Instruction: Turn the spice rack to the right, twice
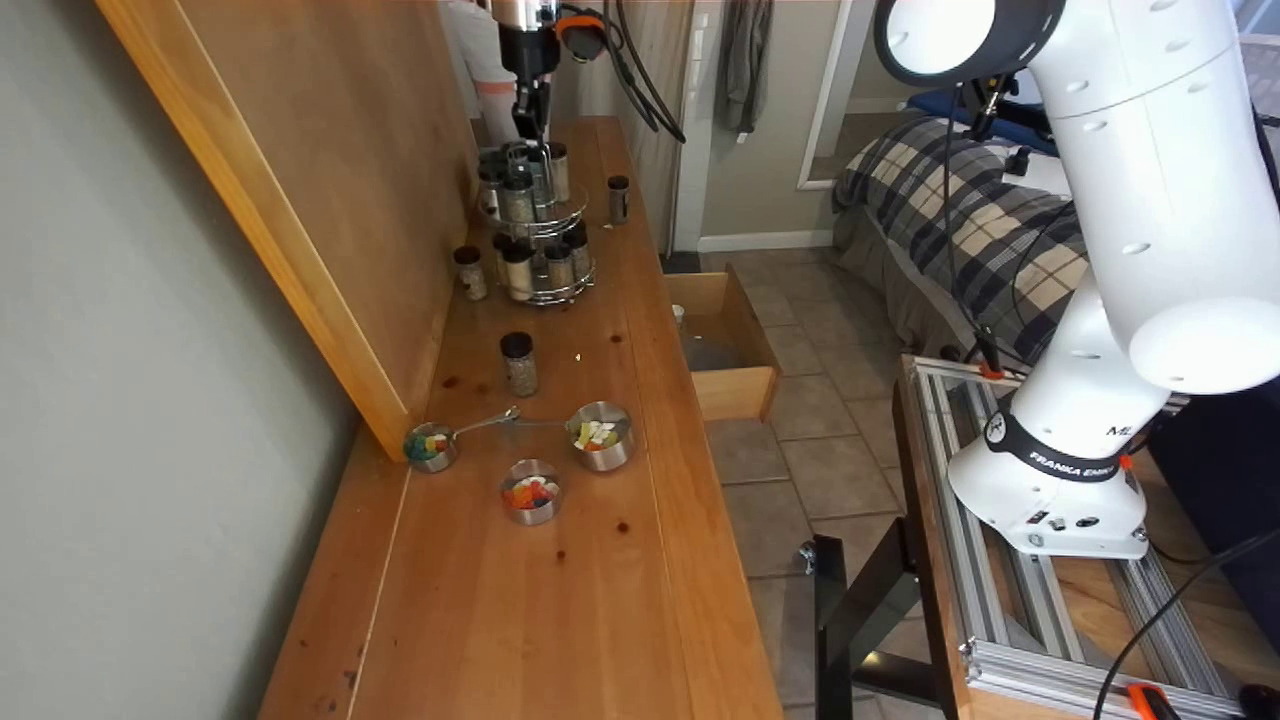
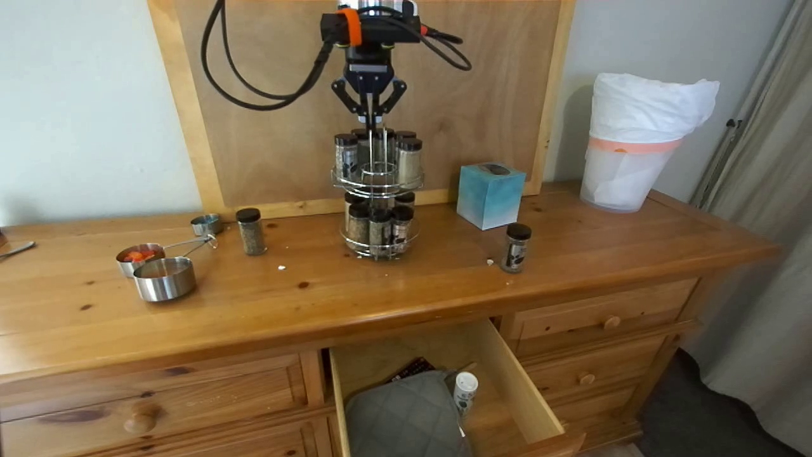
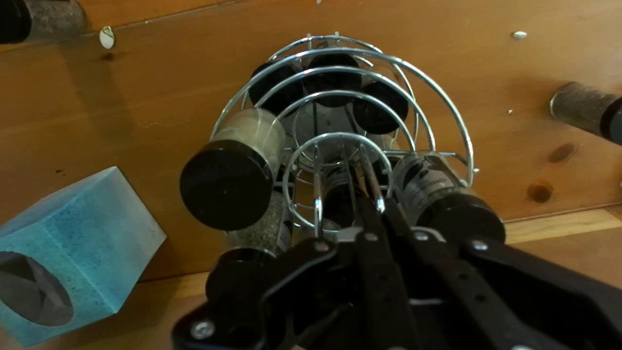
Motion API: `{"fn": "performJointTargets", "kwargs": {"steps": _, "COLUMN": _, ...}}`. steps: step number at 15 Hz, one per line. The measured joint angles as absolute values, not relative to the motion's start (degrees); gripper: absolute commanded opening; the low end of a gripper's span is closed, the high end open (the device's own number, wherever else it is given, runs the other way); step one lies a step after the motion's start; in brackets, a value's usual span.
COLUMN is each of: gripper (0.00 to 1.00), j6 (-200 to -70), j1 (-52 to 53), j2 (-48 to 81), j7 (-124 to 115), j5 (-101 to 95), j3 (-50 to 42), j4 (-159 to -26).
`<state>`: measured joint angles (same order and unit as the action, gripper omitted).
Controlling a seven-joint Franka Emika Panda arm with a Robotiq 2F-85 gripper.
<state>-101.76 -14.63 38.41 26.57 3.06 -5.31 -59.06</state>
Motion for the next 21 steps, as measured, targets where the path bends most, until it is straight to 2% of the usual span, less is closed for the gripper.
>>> {"fn": "performJointTargets", "kwargs": {"steps": 18, "gripper": 0.01, "j6": -100.7, "j1": -14.6, "j2": 40.3, "j7": -9.8, "j5": 4.5, "j3": -6.7, "j4": -56.1}}
{"fn": "performJointTargets", "kwargs": {"steps": 19, "gripper": 0.3, "j6": -100.5, "j1": -14.5, "j2": 40.4, "j7": -10.8, "j5": 4.5, "j3": -6.7, "j4": -55.9}}
{"fn": "performJointTargets", "kwargs": {"steps": 20, "gripper": 0.31, "j6": -100.4, "j1": -14.5, "j2": 40.5, "j7": -11.5, "j5": 4.5, "j3": -6.7, "j4": -55.7}}
{"fn": "performJointTargets", "kwargs": {"steps": 21, "gripper": 0.36, "j6": -100.3, "j1": -14.5, "j2": 40.6, "j7": -12.0, "j5": 4.5, "j3": -6.7, "j4": -55.5}}
